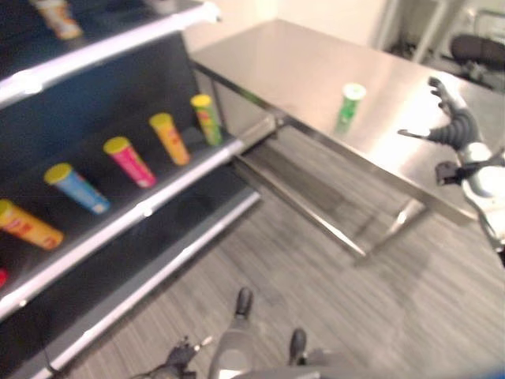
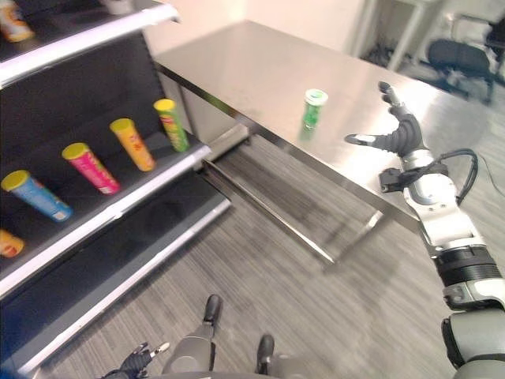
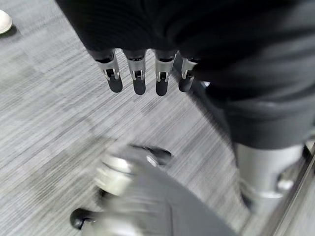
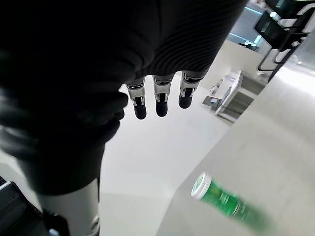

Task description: Put the goods on the table back onto the shelves and tidy them up.

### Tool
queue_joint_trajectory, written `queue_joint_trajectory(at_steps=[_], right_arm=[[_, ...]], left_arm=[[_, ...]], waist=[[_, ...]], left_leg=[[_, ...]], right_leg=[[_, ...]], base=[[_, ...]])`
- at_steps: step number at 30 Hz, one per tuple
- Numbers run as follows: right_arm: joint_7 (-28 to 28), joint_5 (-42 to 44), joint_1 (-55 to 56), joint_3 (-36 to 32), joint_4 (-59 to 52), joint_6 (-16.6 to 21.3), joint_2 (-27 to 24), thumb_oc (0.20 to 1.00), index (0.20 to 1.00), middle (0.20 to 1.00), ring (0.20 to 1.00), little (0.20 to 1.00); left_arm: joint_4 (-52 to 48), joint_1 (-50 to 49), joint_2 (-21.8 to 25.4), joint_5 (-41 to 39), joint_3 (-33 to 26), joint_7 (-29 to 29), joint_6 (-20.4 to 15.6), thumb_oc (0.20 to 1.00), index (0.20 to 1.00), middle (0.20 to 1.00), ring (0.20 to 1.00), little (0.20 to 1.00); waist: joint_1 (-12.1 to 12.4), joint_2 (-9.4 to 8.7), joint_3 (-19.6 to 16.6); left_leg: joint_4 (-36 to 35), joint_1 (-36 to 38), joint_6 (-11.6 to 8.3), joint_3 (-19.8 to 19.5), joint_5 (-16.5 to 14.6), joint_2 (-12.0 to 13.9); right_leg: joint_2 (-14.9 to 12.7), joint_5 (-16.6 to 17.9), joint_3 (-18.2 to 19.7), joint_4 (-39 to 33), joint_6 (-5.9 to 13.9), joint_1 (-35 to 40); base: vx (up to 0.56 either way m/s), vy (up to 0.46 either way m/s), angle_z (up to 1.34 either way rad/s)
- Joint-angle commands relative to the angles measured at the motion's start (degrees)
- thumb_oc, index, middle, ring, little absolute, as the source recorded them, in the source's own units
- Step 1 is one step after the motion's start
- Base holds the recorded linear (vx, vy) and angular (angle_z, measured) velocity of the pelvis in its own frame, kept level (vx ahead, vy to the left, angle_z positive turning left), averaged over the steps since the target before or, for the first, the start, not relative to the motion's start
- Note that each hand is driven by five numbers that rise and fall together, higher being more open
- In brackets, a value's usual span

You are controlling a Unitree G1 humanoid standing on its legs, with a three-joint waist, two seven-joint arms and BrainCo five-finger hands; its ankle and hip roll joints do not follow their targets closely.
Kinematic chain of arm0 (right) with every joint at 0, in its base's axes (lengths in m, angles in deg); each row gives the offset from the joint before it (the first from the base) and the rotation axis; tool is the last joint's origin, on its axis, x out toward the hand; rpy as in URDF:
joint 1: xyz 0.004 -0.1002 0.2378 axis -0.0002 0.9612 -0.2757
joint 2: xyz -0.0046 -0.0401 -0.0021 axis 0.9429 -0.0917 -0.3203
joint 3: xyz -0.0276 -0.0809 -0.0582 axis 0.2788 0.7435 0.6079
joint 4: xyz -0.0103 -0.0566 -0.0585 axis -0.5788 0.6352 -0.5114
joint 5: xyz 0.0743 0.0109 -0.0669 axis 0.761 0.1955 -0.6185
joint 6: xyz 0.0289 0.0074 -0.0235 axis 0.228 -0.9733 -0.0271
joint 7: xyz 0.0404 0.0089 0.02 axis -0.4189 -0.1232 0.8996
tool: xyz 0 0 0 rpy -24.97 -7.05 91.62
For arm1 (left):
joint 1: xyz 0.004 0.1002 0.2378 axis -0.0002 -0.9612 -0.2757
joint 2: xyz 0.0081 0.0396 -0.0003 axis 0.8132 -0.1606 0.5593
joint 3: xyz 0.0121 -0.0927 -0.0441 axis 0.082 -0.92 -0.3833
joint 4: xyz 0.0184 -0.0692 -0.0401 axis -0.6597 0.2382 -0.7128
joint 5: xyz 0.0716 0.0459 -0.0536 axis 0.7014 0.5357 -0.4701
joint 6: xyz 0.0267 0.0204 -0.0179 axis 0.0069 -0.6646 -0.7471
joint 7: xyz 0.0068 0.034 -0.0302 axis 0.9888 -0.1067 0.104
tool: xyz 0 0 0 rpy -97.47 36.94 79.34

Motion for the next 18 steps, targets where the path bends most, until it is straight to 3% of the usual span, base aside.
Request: queue_joint_trajectory(at_steps=[1, 3, 4, 5, 6, 7, 9, 10, 12, 15, 17, 18], right_arm=[[-0.10, -0.52, -4.26, 0.00, -3.01, 1.82, 0.11, 1.000, 1.000, 1.000, 1.000, 1.000], [0.13, -1.41, -4.81, 0.60, -3.00, 1.76, 1.12, 1.000, 1.000, 1.000, 1.000, 1.000], [-0.11, -2.51, -6.91, 2.75, -1.92, 1.29, 4.09, 1.000, 1.000, 1.000, 1.000, 1.000], [-0.11, -2.51, -6.95, 2.78, -1.90, 1.30, 4.07, 1.000, 1.000, 1.000, 1.000, 1.000], [-0.09, -3.54, -8.46, 3.89, -1.63, 0.93, 4.68, 1.000, 1.000, 1.000, 1.000, 1.000], [-0.09, -3.54, -8.50, 3.91, -1.60, 0.93, 4.69, 1.000, 1.000, 1.000, 1.000, 1.000], [-0.23, -3.46, -10.01, 4.70, -1.08, 0.74, 4.83, 1.000, 1.000, 1.000, 1.000, 1.000], [-0.67, -3.37, -11.91, 5.72, 0.95, 0.86, 5.66, 1.000, 1.000, 1.000, 1.000, 1.000], [-0.87, -3.41, -12.60, 6.10, 2.06, 0.95, 5.80, 1.000, 1.000, 1.000, 1.000, 1.000], [-0.46, -3.59, -14.96, 7.74, 4.55, 0.56, 5.15, 1.000, 1.000, 1.000, 1.000, 1.000], [-0.19, -3.29, -16.39, 8.70, 5.94, 0.51, 4.96, 1.000, 1.000, 1.000, 1.000, 1.000], [-0.47, -2.57, -17.42, 9.13, 7.53, 0.65, 4.97, 1.000, 1.000, 1.000, 1.000, 1.000]], left_arm=[[-1.37, -2.59, 3.01, 1.72, -0.27, -0.36, -1.25, 1.000, 1.000, 1.000, 1.000, 1.000], [-1.19, -2.40, 3.27, 1.67, -0.49, -0.55, -1.19, 1.000, 1.000, 1.000, 1.000, 1.000], [-1.06, -1.57, 4.33, 2.39, -0.35, -0.87, -1.15, 1.000, 1.000, 1.000, 1.000, 1.000], [-1.05, -1.56, 4.30, 2.39, -0.36, -0.87, -1.15, 1.000, 1.000, 1.000, 1.000, 1.000], [-2.18, -0.90, 5.02, 1.99, -0.18, -1.00, -1.30, 1.000, 1.000, 1.000, 1.000, 1.000], [-2.19, -0.89, 5.02, 1.99, -0.19, -1.00, -1.30, 1.000, 1.000, 1.000, 1.000, 1.000], [-3.48, -0.26, 5.86, 1.32, 0.40, -1.10, -1.42, 1.000, 1.000, 1.000, 1.000, 1.000], [-3.62, 0.36, 6.72, 0.76, 0.53, -1.42, -1.47, 1.000, 1.000, 1.000, 1.000, 1.000], [-3.47, 0.47, 6.96, 0.55, 0.43, -1.54, -1.59, 1.000, 1.000, 1.000, 1.000, 1.000], [-3.21, 0.21, 7.38, 0.14, 0.24, -1.40, -1.95, 1.000, 1.000, 1.000, 1.000, 1.000], [-2.76, 0.14, 7.49, 0.05, 0.32, -1.29, -2.14, 1.000, 1.000, 1.000, 1.000, 1.000], [-2.01, 0.30, 7.40, -0.37, 0.51, -1.28, -2.13, 1.000, 1.000, 1.000, 1.000, 1.000]], waist=[[1.28, -2.81, -5.09], [1.85, -3.15, -5.33], [2.66, -5.04, -5.62], [2.71, -4.96, -5.75], [2.59, -5.38, -5.16], [2.65, -5.41, -5.18], [1.98, -4.77, -4.03], [1.47, -3.95, -2.87], [1.42, -3.97, -2.58], [1.11, -4.43, -2.73], [0.75, -4.06, -2.70], [-0.31, -3.72, -1.74]], left_leg=[[-0.07, -1.46, 3.97, 0.09, 9.10, -2.53], [0.23, -0.34, 4.52, 0.64, 9.93, -2.50], [1.08, 2.98, 6.43, 2.63, 7.57, -3.53], [1.06, 2.83, 6.41, 2.67, 7.63, -3.40], [1.33, 4.99, 8.35, 2.91, 5.85, -4.81], [1.35, 4.96, 8.36, 2.99, 5.82, -4.82], [1.52, 6.36, 9.83, 2.12, 4.78, -5.52], [1.32, 7.55, 10.70, 1.54, 3.69, -5.17], [1.38, 8.21, 10.89, 1.48, 3.02, -5.36], [0.57, 10.27, 11.00, 0.95, 1.31, -6.62], [0.15, 11.22, 10.96, 0.23, 0.42, -6.81], [0.09, 12.87, 11.09, -1.87, -0.37, -7.61]], right_leg=[[-7.74, 1.57, 4.50, -10.82, 10.21, 16.58], [-9.11, 1.77, 4.76, -10.16, 10.89, 17.20], [-13.40, 8.52, 6.22, -2.21, 12.90, 14.45], [-13.29, 8.62, 6.31, -2.22, 12.88, 14.25], [-14.96, 15.58, 7.26, 4.72, 14.00, 11.34], [-14.98, 15.57, 7.35, 4.77, 14.02, 11.25], [-15.36, 20.02, 7.95, 13.00, 12.96, 6.69], [-15.62, 19.84, 7.77, 18.01, 12.19, 3.03], [-16.45, 19.20, 6.52, 17.57, 12.07, 2.62], [-16.28, 16.49, 3.01, 10.21, 12.17, 1.45], [-14.76, 14.50, 2.64, 6.90, 12.20, -0.69], [-12.19, 13.80, 3.27, 1.07, 12.53, -4.22]], base=[[0.47, 0.244, -1.24], [0.38, 0.220, -1.46], [0.31, 0.205, -0.79], [0.50, 0.338, -0.38], [0.18, 0.135, -0.50], [0.24, 0.205, -0.48], [0.15, 0.201, -0.01], [0.17, 0.214, 0.13], [0.11, 0.090, 0.14], [0.19, 0.024, -0.01], [0.18, -0.009, 0.01], [0.25, -0.021, 0.42]])
